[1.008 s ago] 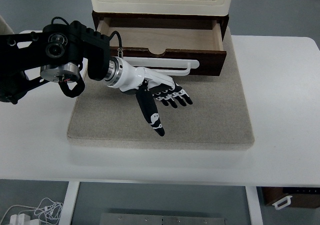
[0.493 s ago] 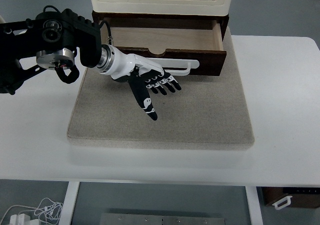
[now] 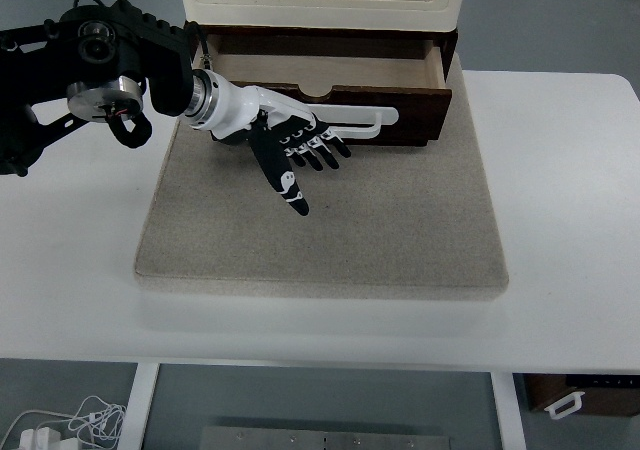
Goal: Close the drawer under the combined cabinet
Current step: 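Push the drawer front with the left hand toward the cabinet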
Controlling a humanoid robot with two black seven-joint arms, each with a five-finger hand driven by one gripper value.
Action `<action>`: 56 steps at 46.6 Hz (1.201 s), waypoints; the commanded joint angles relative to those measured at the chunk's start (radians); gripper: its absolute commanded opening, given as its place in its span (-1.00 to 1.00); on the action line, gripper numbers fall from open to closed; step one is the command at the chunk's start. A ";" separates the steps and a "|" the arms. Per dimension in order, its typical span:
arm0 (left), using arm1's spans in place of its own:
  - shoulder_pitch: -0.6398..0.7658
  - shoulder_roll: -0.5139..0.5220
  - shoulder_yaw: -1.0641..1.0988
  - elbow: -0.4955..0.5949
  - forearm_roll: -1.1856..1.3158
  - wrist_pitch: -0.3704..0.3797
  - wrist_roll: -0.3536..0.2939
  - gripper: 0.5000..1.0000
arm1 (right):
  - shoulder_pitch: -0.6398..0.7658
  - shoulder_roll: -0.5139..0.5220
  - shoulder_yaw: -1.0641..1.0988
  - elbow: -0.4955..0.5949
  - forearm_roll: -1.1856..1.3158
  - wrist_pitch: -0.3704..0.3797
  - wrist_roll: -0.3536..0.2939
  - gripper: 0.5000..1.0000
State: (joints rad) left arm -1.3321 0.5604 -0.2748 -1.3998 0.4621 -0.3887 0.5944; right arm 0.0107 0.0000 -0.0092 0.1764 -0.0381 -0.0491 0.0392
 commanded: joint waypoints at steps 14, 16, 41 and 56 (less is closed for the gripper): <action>0.001 -0.002 -0.006 0.035 0.013 0.011 -0.008 1.00 | 0.000 0.000 0.000 0.000 0.001 0.000 0.001 0.81; 0.001 -0.002 -0.009 0.039 0.013 0.013 -0.008 1.00 | 0.000 0.000 0.000 0.000 0.001 0.000 0.001 0.81; 0.001 -0.002 -0.037 0.097 0.026 0.056 -0.019 1.00 | 0.000 0.000 0.000 0.000 0.000 0.000 0.001 0.81; 0.001 -0.002 -0.041 0.133 0.047 0.083 -0.035 1.00 | 0.000 0.000 0.000 0.000 0.000 0.000 -0.001 0.81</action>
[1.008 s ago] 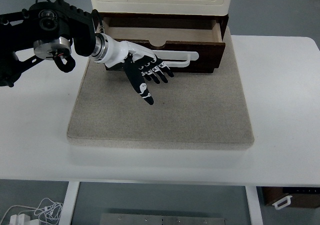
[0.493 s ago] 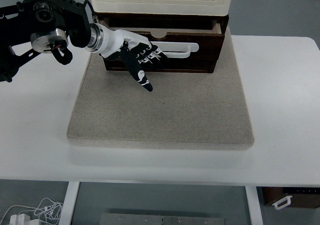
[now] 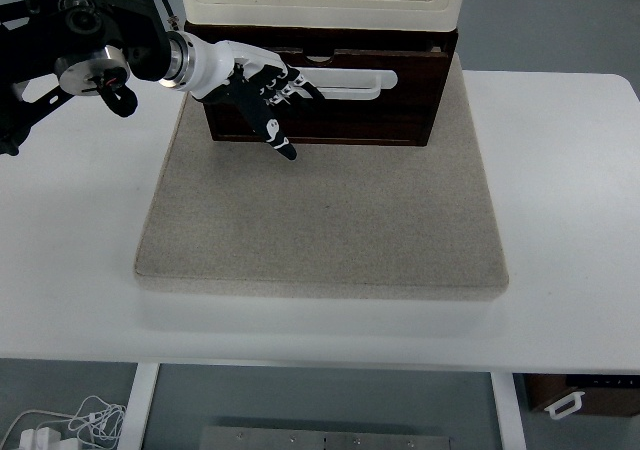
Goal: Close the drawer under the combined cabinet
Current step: 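Push the drawer front with the left hand toward the cabinet, then press the left hand on the drawer until it sits flush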
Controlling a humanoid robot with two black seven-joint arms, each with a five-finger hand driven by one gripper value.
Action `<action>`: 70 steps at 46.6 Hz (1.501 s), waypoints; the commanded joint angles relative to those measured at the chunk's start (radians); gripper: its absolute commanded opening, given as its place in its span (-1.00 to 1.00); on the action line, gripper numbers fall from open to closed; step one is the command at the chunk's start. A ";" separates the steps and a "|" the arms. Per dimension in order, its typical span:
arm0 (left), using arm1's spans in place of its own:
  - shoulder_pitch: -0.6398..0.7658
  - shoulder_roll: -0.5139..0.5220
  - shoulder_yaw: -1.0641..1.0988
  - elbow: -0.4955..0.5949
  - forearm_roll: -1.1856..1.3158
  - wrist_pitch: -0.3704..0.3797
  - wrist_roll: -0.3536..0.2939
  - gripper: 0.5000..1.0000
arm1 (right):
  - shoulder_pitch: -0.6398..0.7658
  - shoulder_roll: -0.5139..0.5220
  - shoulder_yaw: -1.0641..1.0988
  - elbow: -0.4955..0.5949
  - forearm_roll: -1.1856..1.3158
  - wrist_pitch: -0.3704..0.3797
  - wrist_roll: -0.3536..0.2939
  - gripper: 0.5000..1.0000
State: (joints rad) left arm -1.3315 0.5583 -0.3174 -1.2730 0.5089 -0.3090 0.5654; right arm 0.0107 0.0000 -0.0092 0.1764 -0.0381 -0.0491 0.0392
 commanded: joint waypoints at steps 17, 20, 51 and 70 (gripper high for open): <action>0.005 0.000 0.001 0.021 0.011 0.031 -0.019 1.00 | 0.000 0.000 0.000 0.000 0.001 0.000 0.001 0.81; 0.003 0.000 0.000 0.026 0.013 0.031 -0.019 1.00 | 0.000 0.000 0.000 0.000 0.000 0.000 -0.001 0.81; 0.005 0.000 -0.002 0.049 0.013 0.050 -0.035 1.00 | 0.000 0.000 0.000 0.000 0.000 0.000 0.001 0.81; 0.005 0.000 -0.002 0.063 0.013 0.051 -0.042 1.00 | 0.000 0.000 0.000 0.000 0.000 0.000 0.001 0.81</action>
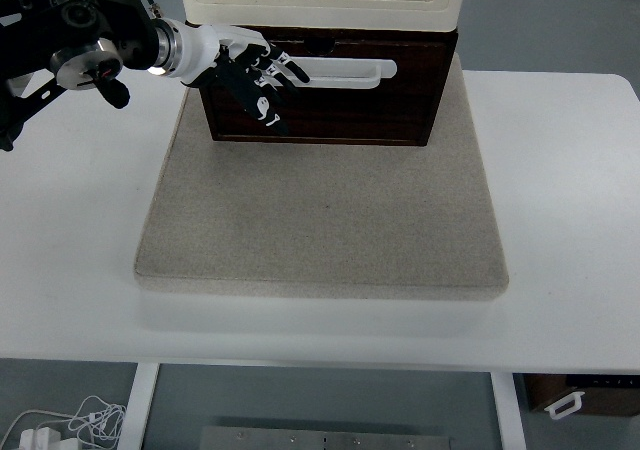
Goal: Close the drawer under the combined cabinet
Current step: 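Press the left hand on the drawer until it sits flush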
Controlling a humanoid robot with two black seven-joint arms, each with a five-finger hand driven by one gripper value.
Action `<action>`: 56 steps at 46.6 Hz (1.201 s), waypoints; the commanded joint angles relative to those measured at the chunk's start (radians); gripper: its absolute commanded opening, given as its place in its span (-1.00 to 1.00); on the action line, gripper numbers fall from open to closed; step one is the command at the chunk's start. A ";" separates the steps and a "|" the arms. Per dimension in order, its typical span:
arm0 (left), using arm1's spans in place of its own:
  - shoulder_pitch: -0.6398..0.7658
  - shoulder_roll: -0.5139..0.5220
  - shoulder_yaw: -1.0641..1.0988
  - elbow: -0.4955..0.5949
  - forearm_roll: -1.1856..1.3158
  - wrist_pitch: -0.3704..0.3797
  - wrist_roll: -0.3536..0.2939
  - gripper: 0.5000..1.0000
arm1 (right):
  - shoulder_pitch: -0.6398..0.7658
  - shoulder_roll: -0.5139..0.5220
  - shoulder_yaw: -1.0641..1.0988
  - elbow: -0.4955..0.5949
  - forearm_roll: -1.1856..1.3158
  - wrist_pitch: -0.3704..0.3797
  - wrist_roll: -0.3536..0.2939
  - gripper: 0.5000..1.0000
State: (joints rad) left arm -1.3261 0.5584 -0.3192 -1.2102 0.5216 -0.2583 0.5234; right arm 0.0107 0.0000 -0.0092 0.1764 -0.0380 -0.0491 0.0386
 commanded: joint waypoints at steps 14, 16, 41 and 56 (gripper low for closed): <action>-0.001 0.000 -0.006 0.003 -0.003 -0.002 0.000 1.00 | 0.000 0.000 0.000 0.000 0.000 0.000 0.001 0.81; -0.001 0.000 -0.011 0.000 -0.003 -0.004 -0.002 1.00 | 0.000 0.000 0.000 0.000 0.000 0.000 0.000 0.81; -0.005 -0.002 -0.012 -0.005 -0.002 -0.012 -0.003 1.00 | 0.000 0.000 0.000 0.000 0.000 0.000 0.000 0.81; -0.002 0.000 -0.057 -0.035 -0.006 -0.061 -0.010 1.00 | 0.000 0.000 0.000 0.000 0.000 0.000 0.001 0.81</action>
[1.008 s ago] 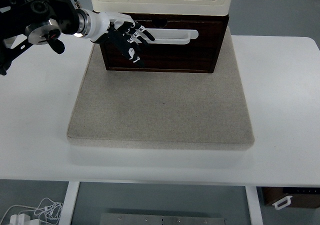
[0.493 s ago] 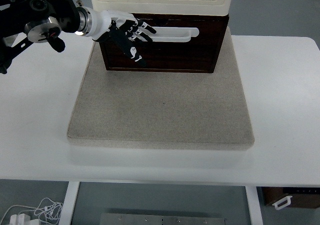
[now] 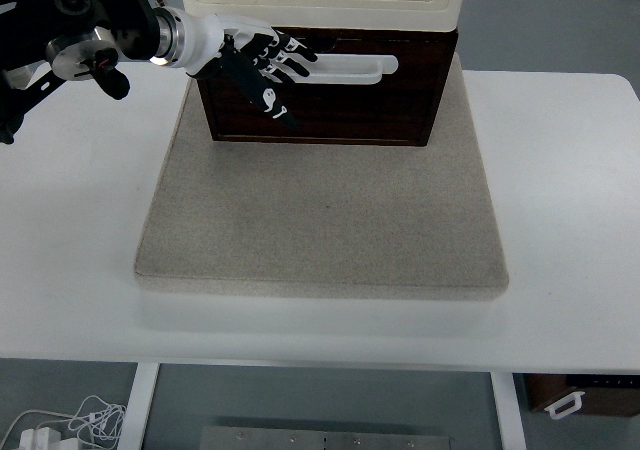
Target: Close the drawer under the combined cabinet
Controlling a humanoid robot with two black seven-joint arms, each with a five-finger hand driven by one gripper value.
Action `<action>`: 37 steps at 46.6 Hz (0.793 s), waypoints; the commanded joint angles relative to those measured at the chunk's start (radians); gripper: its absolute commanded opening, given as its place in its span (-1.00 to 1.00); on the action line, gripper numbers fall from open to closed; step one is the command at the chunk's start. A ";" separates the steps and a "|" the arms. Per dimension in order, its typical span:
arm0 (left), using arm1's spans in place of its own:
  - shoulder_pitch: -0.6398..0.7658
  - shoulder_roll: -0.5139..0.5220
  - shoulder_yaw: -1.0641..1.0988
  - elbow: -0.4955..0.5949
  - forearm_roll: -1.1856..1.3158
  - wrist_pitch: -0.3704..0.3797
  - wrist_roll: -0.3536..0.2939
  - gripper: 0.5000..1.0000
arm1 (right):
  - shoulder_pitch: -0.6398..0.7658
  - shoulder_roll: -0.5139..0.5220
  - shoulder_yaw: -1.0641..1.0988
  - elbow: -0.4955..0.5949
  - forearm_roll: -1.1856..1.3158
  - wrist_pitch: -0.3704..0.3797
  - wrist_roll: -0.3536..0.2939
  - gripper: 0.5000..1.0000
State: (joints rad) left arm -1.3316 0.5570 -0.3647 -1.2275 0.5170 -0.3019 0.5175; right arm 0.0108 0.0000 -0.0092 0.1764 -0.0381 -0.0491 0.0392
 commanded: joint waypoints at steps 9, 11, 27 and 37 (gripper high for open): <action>0.017 0.003 -0.112 -0.040 -0.014 -0.170 -0.025 1.00 | 0.000 0.000 0.000 0.000 0.000 0.000 -0.001 0.81; 0.019 0.001 -0.137 -0.041 -0.015 -0.203 -0.039 1.00 | 0.000 0.000 0.000 0.000 0.000 0.000 -0.001 0.81; 0.020 -0.032 -0.336 -0.006 -0.204 -0.290 -0.260 1.00 | 0.000 0.000 0.000 0.000 0.001 0.000 0.001 0.81; 0.017 -0.114 -0.523 0.066 -0.204 -0.284 -0.410 1.00 | 0.000 0.000 0.000 0.000 0.001 0.000 -0.001 0.81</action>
State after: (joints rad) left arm -1.3137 0.4807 -0.8224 -1.1897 0.3123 -0.5912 0.1427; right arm 0.0107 0.0000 -0.0092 0.1764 -0.0377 -0.0491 0.0391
